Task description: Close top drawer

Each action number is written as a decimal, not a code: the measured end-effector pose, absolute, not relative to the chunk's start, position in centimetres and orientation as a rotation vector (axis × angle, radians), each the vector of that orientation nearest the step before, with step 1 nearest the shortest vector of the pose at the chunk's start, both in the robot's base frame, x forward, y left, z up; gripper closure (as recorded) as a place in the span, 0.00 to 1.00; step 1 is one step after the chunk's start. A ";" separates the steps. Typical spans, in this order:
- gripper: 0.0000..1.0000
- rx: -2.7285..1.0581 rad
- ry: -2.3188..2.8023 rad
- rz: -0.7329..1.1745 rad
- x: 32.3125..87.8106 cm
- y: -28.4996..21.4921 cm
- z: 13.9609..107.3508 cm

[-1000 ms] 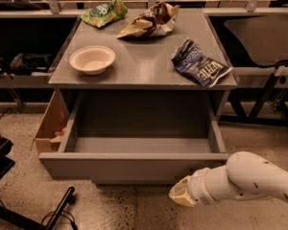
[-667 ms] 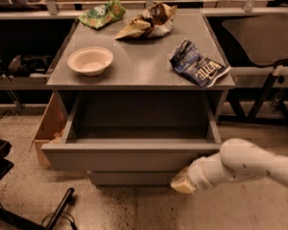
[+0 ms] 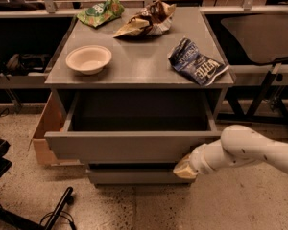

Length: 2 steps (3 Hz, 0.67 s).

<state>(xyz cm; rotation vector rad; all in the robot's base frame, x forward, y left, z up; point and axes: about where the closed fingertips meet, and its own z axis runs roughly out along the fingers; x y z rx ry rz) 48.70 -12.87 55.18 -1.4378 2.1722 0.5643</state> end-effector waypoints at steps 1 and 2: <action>1.00 -1.450 2.181 0.525 50.9 -14.1 55.7; 1.00 -1.481 2.178 0.403 57.3 -15.6 59.1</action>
Offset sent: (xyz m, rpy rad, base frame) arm 0.2273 -0.0651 0.1221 -0.2367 -0.2169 -0.0268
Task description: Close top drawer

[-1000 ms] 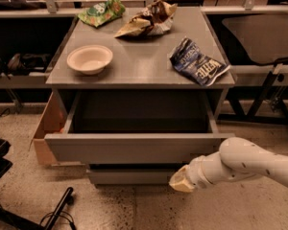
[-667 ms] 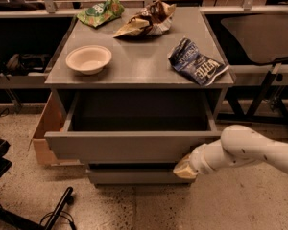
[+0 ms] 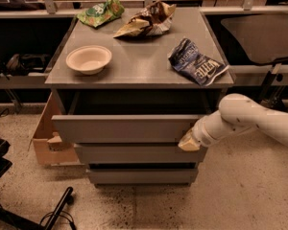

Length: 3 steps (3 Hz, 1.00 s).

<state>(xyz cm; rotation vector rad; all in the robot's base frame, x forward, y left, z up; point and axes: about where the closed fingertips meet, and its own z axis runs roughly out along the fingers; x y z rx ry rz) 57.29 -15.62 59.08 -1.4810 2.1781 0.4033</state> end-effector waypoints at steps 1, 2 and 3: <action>1.00 -1.496 2.181 0.375 58.6 -15.8 59.8; 1.00 -1.514 2.171 0.308 62.2 -16.0 61.9; 1.00 -1.520 2.169 0.275 62.8 -15.9 62.7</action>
Offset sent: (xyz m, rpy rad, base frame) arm 0.1801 -0.0149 0.1134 -0.1987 -0.1707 0.0031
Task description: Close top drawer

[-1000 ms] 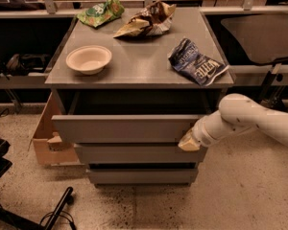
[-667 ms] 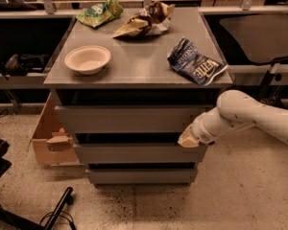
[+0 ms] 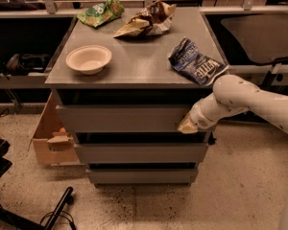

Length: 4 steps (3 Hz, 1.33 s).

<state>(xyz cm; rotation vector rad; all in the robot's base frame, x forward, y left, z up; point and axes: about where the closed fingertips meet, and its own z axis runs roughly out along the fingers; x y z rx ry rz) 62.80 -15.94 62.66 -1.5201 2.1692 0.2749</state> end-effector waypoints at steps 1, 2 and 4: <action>1.00 -1.528 2.168 0.277 62.7 -15.7 62.5; 1.00 -1.563 2.119 0.295 59.6 -14.7 63.2; 1.00 -1.854 2.057 0.210 45.3 -15.0 70.7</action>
Offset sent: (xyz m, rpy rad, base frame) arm -0.1048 0.0346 0.0261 0.0523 -0.0557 0.1433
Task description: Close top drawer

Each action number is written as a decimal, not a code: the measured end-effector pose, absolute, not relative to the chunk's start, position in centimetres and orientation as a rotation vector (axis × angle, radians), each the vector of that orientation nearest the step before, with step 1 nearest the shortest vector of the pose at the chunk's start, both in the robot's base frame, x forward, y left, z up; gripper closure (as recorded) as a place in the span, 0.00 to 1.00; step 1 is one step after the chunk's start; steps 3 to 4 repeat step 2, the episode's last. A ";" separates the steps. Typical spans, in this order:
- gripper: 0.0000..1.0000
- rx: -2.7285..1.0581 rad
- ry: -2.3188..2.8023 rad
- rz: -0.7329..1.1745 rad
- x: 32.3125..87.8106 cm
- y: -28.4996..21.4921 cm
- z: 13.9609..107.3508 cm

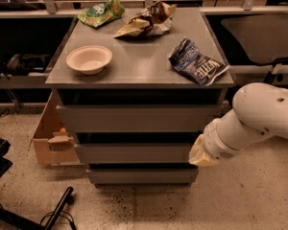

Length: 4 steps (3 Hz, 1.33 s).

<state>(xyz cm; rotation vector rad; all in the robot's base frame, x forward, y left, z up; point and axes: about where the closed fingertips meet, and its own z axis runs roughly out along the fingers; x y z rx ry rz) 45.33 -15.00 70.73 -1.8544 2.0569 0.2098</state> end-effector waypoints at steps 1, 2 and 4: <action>1.00 -1.947 2.144 0.133 43.2 -18.0 73.6; 0.74 -1.980 2.164 0.155 42.1 -18.3 73.3; 0.74 -1.980 2.164 0.155 42.1 -18.3 73.3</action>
Offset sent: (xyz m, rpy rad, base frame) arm -0.0187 -0.0234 0.0238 -0.1005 0.0402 0.0082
